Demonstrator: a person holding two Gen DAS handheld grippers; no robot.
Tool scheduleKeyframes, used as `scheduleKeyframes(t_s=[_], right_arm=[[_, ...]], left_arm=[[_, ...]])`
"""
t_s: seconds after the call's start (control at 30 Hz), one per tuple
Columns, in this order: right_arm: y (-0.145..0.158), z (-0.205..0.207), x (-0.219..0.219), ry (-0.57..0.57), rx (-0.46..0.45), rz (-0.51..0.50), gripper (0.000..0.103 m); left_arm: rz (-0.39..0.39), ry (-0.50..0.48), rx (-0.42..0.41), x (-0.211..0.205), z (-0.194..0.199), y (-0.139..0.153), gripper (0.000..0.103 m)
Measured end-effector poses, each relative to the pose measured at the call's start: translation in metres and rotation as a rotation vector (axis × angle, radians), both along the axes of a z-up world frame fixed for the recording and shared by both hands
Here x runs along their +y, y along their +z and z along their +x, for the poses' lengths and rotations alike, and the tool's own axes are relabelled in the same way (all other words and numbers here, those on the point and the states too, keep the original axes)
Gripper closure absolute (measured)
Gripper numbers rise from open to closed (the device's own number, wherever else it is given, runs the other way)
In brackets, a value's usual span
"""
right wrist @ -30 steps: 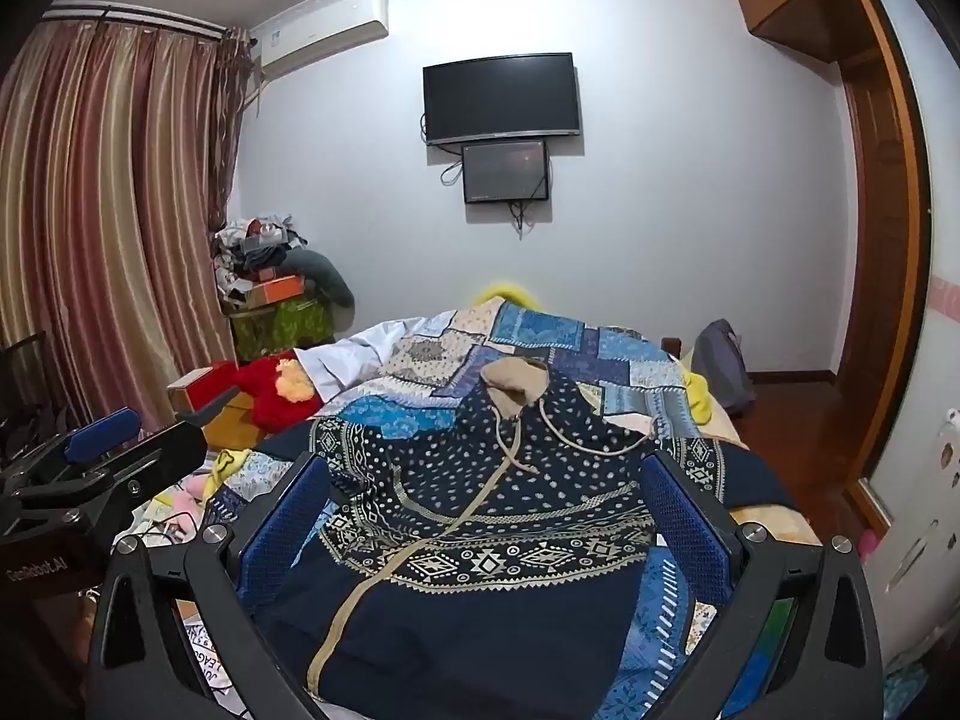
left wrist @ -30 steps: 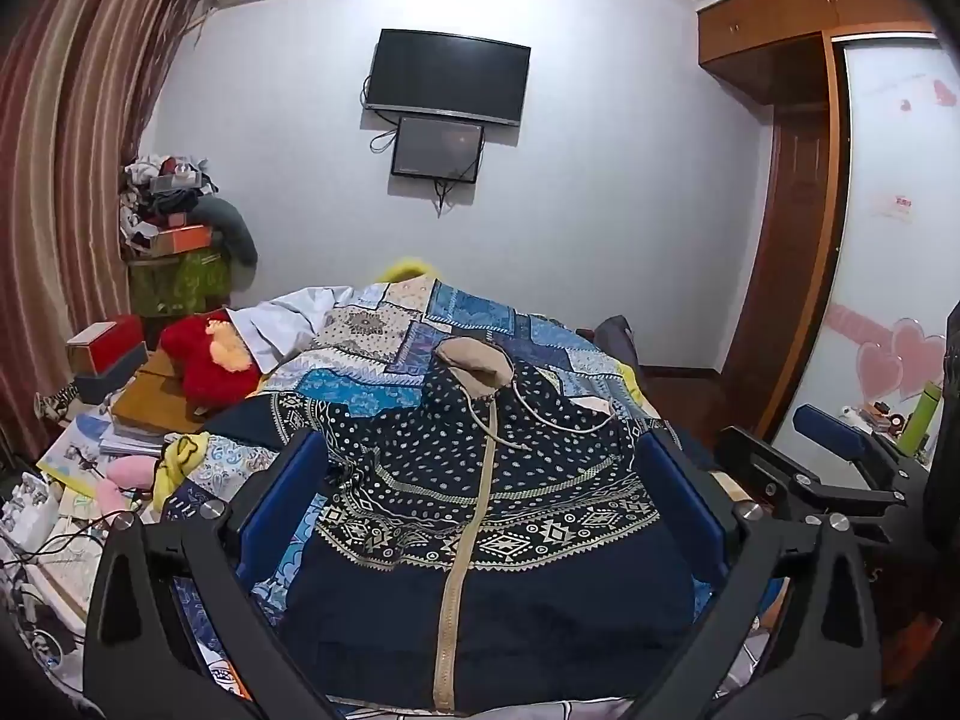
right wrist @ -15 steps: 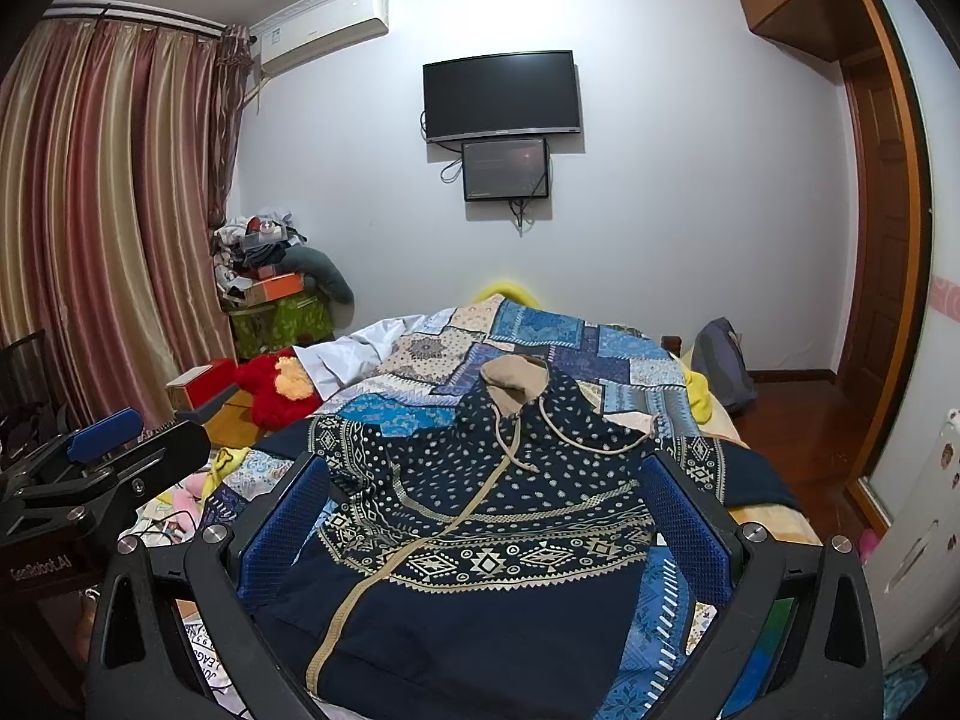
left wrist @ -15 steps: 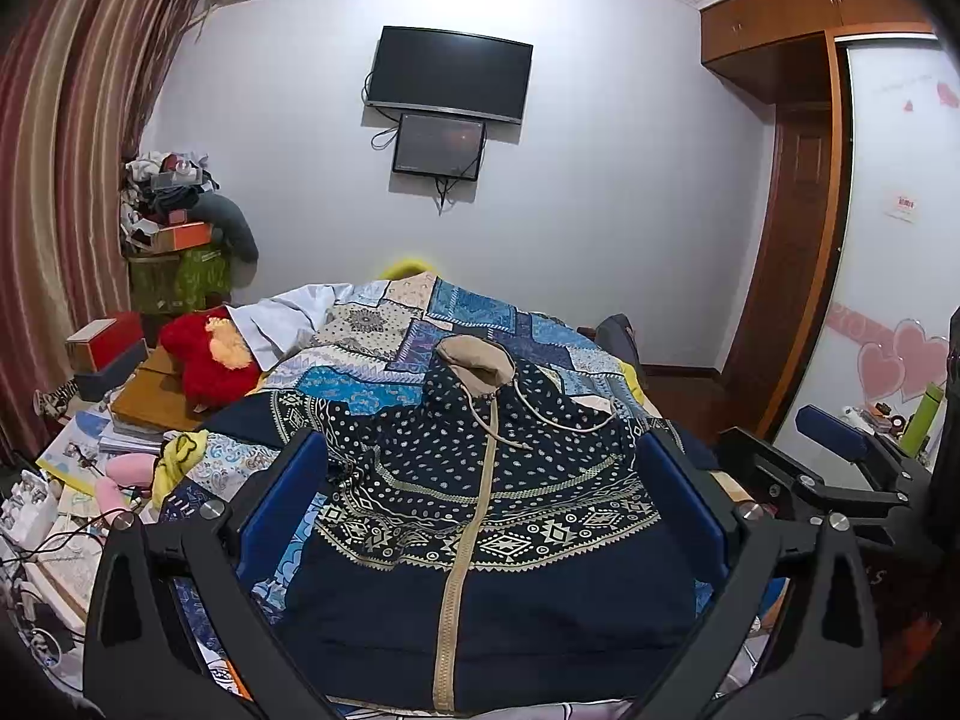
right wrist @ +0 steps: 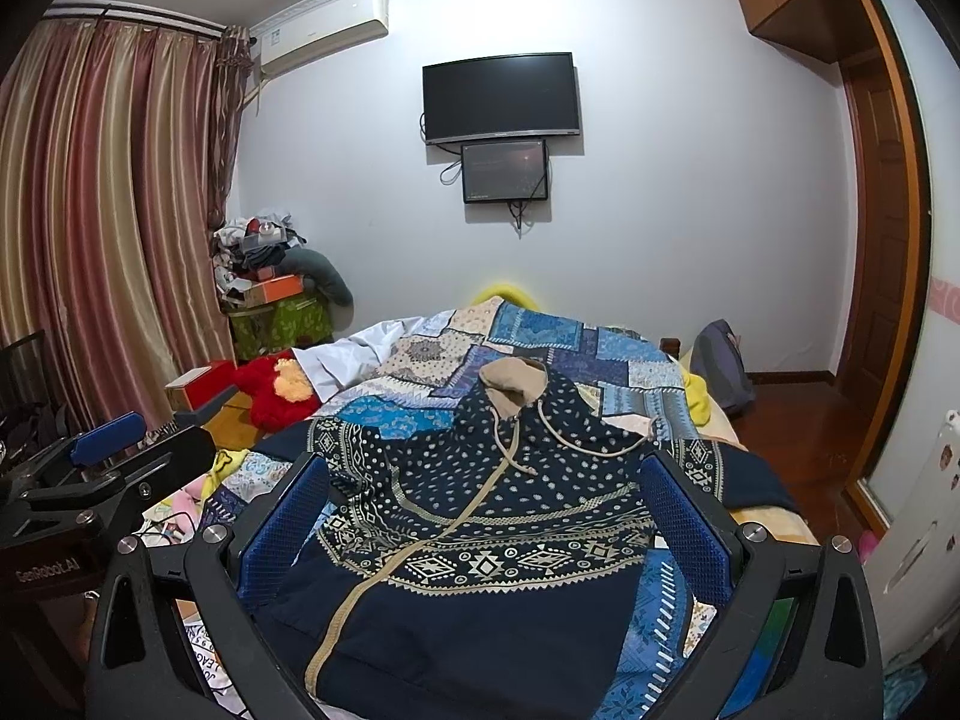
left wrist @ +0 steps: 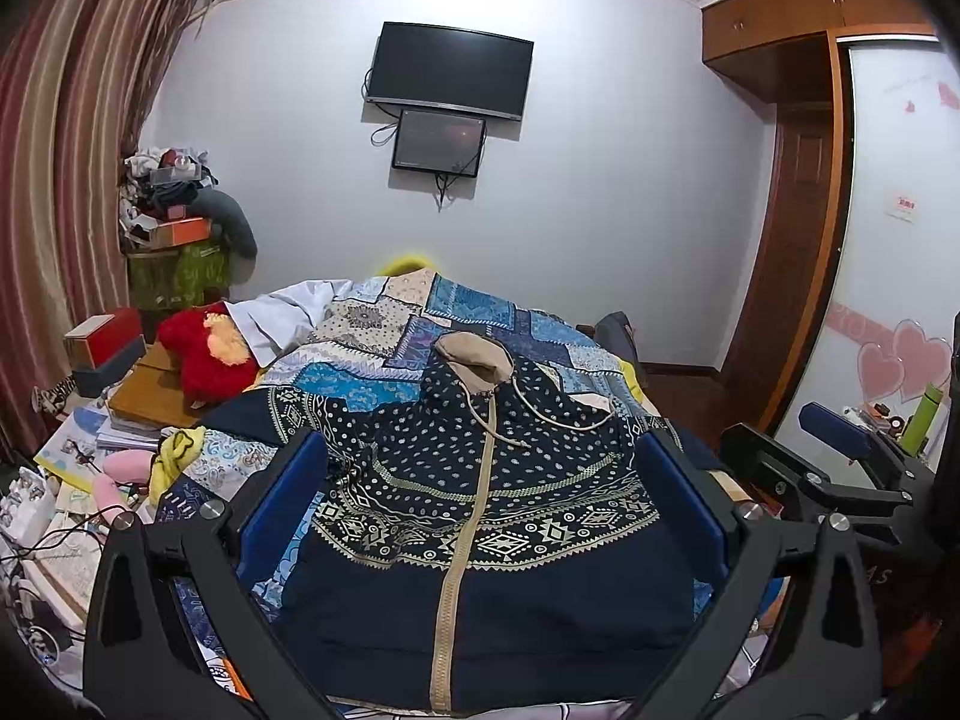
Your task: Fold large clothes
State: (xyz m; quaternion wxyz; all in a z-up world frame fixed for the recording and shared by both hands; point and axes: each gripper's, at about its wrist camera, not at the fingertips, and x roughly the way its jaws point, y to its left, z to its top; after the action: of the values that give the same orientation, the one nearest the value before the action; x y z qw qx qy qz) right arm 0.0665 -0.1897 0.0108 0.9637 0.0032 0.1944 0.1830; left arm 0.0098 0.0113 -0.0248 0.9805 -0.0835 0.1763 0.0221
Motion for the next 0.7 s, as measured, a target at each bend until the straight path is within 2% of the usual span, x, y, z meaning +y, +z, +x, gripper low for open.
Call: scheduleKeyframes(t_s=[0.7], right_arm=[[0.0049, 0.0023, -0.0046, -0.001, -0.002, 0.004, 0.000]], left_arm=[[-0.003, -0.005, 0.002, -0.0036, 0.0032, 0.0043, 0.000]])
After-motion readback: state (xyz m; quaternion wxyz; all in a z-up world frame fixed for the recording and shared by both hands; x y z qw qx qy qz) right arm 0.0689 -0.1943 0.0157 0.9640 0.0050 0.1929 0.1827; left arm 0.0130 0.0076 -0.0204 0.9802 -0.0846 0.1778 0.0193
